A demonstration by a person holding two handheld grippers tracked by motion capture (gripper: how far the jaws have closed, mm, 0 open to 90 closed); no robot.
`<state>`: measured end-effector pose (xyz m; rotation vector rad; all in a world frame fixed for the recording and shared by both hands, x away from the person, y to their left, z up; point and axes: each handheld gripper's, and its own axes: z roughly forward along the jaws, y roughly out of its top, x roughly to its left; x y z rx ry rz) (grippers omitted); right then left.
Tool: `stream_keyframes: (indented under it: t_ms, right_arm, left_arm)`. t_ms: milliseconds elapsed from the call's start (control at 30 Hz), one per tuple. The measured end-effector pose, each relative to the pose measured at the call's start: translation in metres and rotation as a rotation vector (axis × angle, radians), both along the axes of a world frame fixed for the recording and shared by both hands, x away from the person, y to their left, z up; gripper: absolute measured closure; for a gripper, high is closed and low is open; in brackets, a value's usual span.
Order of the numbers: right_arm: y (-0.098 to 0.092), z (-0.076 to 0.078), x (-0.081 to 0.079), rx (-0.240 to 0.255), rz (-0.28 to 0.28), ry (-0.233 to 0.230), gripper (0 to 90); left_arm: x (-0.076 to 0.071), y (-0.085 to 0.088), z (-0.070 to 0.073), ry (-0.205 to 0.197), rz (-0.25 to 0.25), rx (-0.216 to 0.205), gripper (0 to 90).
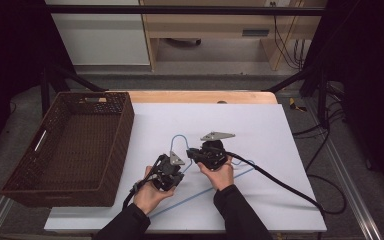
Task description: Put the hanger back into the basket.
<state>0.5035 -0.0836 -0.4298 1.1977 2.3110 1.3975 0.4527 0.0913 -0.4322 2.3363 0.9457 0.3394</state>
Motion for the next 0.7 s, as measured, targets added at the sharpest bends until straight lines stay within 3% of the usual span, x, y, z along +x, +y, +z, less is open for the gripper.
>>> stream_keyframes:
  t_ms: [100, 400, 700]
  right_arm:
    - [-0.005, 0.008, -0.007, -0.017, 0.000, -0.028, 73.7]
    - [-0.039, 0.031, -0.028, 0.006, 0.033, -0.120, 53.0]
    - [-0.086, 0.028, -0.052, -0.026, 0.009, -0.149, 34.3]
  left_arm:
    - [-0.001, 0.001, 0.003, -0.007, 0.003, -0.010, 87.1]
    - [-0.005, 0.006, 0.013, -0.038, -0.002, -0.034, 87.2]
    - [-0.008, 0.014, 0.029, -0.072, 0.004, -0.054, 87.3]
